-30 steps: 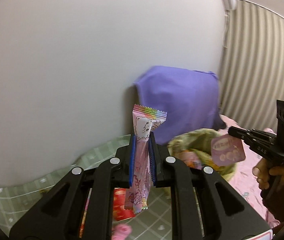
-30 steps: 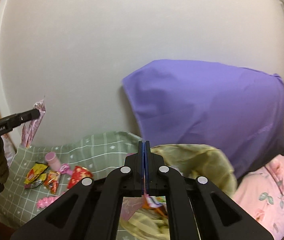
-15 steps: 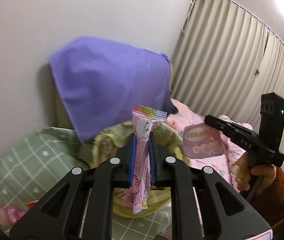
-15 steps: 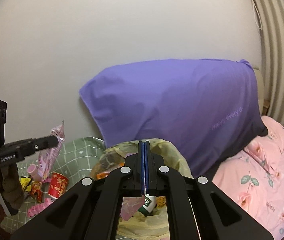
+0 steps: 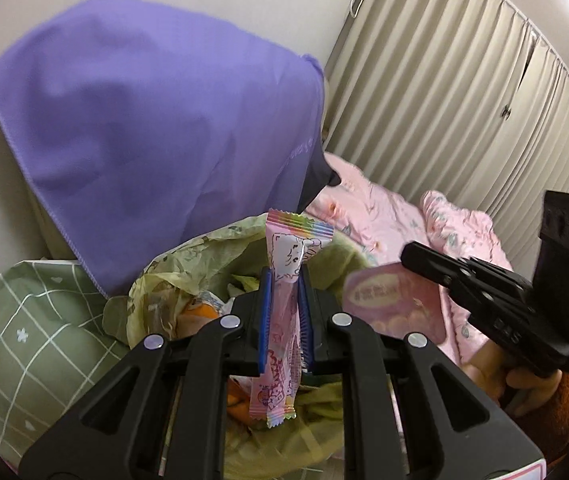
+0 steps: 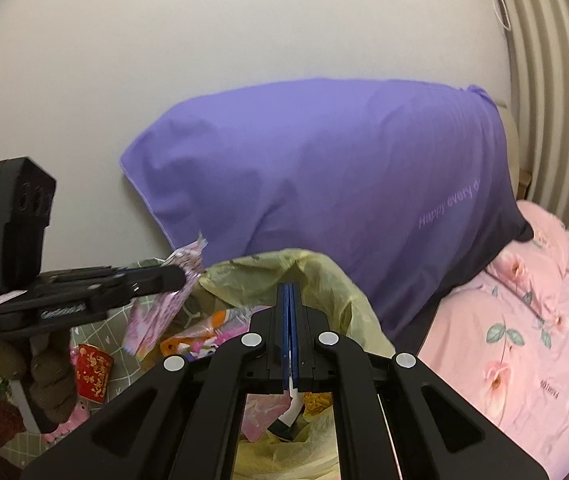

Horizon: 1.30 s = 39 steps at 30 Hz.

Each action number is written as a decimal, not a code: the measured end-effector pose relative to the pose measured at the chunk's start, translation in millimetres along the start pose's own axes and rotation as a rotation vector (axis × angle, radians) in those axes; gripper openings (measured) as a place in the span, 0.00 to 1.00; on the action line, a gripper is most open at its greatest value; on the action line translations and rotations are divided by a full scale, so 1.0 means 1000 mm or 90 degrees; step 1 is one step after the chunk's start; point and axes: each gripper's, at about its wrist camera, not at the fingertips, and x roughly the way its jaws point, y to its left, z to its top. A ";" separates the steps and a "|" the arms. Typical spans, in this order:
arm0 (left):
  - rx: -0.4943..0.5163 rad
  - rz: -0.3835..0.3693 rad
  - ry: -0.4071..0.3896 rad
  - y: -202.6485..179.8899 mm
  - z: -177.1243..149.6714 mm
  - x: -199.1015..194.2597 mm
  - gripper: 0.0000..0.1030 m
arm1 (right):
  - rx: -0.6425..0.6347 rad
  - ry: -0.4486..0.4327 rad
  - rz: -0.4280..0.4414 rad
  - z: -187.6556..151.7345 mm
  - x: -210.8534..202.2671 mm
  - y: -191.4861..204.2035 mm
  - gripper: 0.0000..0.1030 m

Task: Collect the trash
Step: 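Carry both held items to the yellow trash bag and release them inside, then move both tools back over the remaining wrappers on the cloth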

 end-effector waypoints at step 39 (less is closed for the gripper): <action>-0.104 0.094 -0.056 0.043 -0.045 -0.093 0.63 | 0.016 0.029 -0.018 -0.022 0.007 0.003 0.55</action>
